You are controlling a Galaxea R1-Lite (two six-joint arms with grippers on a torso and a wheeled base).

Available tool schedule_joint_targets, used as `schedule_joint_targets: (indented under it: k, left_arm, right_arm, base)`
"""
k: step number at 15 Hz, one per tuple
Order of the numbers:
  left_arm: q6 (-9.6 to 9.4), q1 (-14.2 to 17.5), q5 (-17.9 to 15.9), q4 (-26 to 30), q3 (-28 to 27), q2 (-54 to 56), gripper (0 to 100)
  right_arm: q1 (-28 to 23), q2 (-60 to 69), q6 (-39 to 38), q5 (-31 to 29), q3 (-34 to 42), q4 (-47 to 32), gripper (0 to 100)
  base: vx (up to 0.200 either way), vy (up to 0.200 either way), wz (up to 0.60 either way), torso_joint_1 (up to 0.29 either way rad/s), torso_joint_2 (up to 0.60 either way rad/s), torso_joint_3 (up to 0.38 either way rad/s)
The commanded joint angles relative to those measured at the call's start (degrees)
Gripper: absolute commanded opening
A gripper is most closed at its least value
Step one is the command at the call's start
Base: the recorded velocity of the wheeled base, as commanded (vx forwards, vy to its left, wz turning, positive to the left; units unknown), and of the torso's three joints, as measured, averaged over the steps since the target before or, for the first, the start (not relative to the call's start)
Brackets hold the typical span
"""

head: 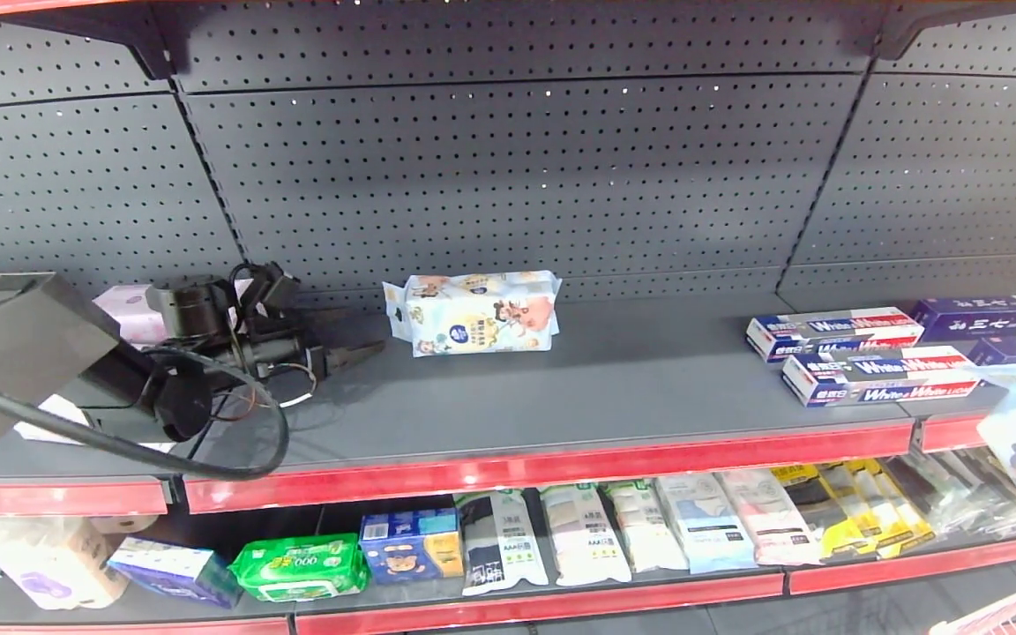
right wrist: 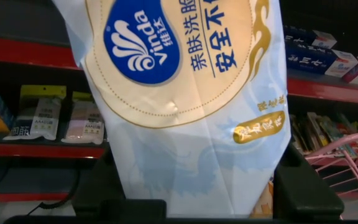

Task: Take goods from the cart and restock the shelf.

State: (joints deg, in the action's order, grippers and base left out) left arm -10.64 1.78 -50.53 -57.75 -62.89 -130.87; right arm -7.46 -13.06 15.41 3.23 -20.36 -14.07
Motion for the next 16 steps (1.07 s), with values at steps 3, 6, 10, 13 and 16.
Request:
schedule_joint_targets:
  k: [3, 6, 10, 13, 16]
  left_arm:
    - [-0.08, -0.55, -1.76, 0.0, -3.91, -3.52, 100]
    - [0.01, -0.81, -3.35, 0.0, -6.81, -4.57, 100]
    - [-0.08, -1.08, -3.52, 0.0, -9.27, -6.16, 100]
    - [-0.17, -1.52, -3.52, -0.09, -11.82, -8.26, 100]
    - [-0.17, -1.78, -3.61, -0.09, -13.05, -9.06, 100]
  right_arm:
    - [-0.01, -0.13, 0.06, 0.02, 0.06, 0.01, 0]
    - [-0.1, -0.04, 0.5, 0.02, 0.41, -0.08, 0]
    - [-0.1, 0.4, 1.03, 0.02, 0.32, -0.96, 0]
    - [-0.1, 2.51, 1.03, 0.02, 0.23, -3.86, 0]
    - [-0.01, 3.65, 1.03, 0.11, 0.14, -5.0, 0]
  base:
    - [0.0, 0.0, 0.0, 0.0, 0.0, 0.0]
    - [0.0, 0.0, 0.0, 0.0, 0.0, 0.0]
    - [0.0, 0.0, 0.0, 0.0, 0.0, 0.0]
    - [0.0, 0.0, 0.0, 0.0, 0.0, 0.0]
    - [0.0, 0.0, 0.0, 0.0, 0.0, 0.0]
